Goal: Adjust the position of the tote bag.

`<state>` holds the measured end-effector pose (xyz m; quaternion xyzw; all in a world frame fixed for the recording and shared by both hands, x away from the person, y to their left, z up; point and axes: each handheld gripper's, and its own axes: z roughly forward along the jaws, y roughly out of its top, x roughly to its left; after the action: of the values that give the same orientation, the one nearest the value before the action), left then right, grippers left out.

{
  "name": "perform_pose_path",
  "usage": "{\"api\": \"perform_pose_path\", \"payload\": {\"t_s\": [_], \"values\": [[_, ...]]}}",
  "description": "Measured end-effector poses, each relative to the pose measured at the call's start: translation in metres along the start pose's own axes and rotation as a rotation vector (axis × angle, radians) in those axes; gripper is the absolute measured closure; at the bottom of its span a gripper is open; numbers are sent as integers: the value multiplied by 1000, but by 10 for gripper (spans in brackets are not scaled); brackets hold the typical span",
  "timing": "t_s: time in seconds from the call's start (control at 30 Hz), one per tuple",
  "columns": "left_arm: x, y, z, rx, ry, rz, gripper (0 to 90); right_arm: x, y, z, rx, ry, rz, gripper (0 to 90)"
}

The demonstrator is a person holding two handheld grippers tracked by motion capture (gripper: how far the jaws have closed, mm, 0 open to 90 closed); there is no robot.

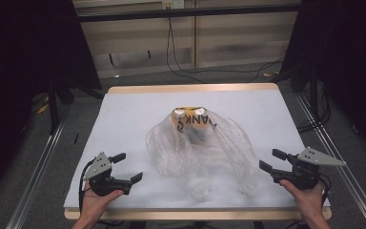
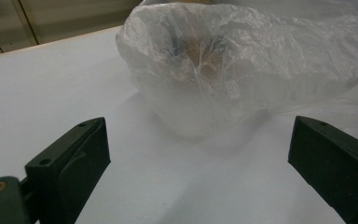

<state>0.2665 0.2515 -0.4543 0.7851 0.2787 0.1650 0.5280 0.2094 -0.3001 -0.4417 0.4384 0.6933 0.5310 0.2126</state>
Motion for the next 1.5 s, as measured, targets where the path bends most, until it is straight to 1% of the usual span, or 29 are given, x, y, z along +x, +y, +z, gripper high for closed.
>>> {"api": "perform_pose_path", "payload": {"t_s": [0.1, 0.13, 0.17, 0.23, 0.3, 0.33, 0.4, 0.43, 0.5, 0.53, 0.57, 0.6, 0.63, 0.67, 0.73, 0.77, 0.8, 0.93, 1.0, 1.03, 1.07, 1.1, 1.17, 1.2, 1.27, 1.3, 1.37, 1.43, 1.5], "values": [[-3, 1, 1, -3, -18, 4, 53, 0, 1, -1, 0, 13, 4, 312], [-4, 2, 1, 3, -20, 15, 57, 0, 1, -2, 3, 14, -3, 323], [-5, 2, 2, 3, -20, 13, 64, 1, 1, -2, 5, 17, -6, 334], [-8, 3, 4, 4, -42, 14, 66, 2, 1, -2, 11, 31, -16, 359], [-12, 3, 6, 13, -59, 26, 68, 4, 2, -2, 17, 42, -30, 383], [-14, 4, 7, 24, -64, 41, 72, 5, 2, -3, 22, 50, -43, 389], [-19, 4, 8, 14, -87, 41, 79, 7, 3, -3, 28, 61, -52, 406], [-21, 5, 8, 20, -86, 34, 80, 9, 4, -4, 23, 66, -48, 411], [-25, 7, 8, 13, -122, 33, 97, 12, 4, -7, 19, 71, -53, 416], [-28, 7, 7, 11, -120, 40, 133, 13, 5, -9, 18, 71, -62, 427], [-30, 8, 7, -3, -146, 54, 152, 14, 5, -10, 17, 79, -69, 436], [-34, 9, 7, -10, -153, 46, 150, 16, 6, -12, 16, 77, -70, 439], [-37, 11, 6, -7, -142, 54, 146, 19, 6, -13, 17, 77, -76, 440], [-38, 12, 6, -10, -148, 67, 145, 21, 5, -14, 22, 77, -82, 440], [-44, 13, 6, -30, -174, 63, 149, 25, 4, -15, 30, 82, -91, 439], [-47, 14, 6, -24, -174, 71, 158, 28, 3, -16, 36, 81, -92, 439], [-50, 14, 7, -32, -195, 69, 165, 30, 1, -18, 43, 88, -94, 439], [-57, 18, 11, -2, -245, 99, 219, 39, -3, -25, 57, 104, -104, 439], [-61, 21, 13, 15, -262, 96, 247, 43, -5, -26, 69, 118, -107, 445], [-64, 22, 14, 6, -267, 93, 268, 45, -6, -26, 71, 124, -119, 446], [-65, 23, 14, 9, -268, 103, 274, 46, -5, -25, 76, 130, -128, 449], [-69, 25, 16, 5, -293, 97, 292, 48, -5, -24, 78, 135, -128, 456], [-74, 28, 19, 11, -304, 121, 320, 52, -4, -23, 86, 147, -134, 457], [-77, 30, 21, 9, -327, 130, 340, 53, -4, -22, 91, 156, -137, 458], [-84, 34, 25, 18, -340, 153, 369, 57, -5, -20, 100, 166, -138, 467], [-88, 35, 28, 15, -356, 160, 396, 59, -6, -20, 110, 180, -141, 473], [-94, 37, 35, 31, -385, 182, 420, 63, -9, -21, 126, 182, -161, 486], [-97, 39, 38, 42, -389, 187, 439, 67, -9, -21, 130, 197, -174, 506], [-107, 45, 47, 57, -427, 203, 453, 69, -8, -21, 130, 218, -175, 525]]}}
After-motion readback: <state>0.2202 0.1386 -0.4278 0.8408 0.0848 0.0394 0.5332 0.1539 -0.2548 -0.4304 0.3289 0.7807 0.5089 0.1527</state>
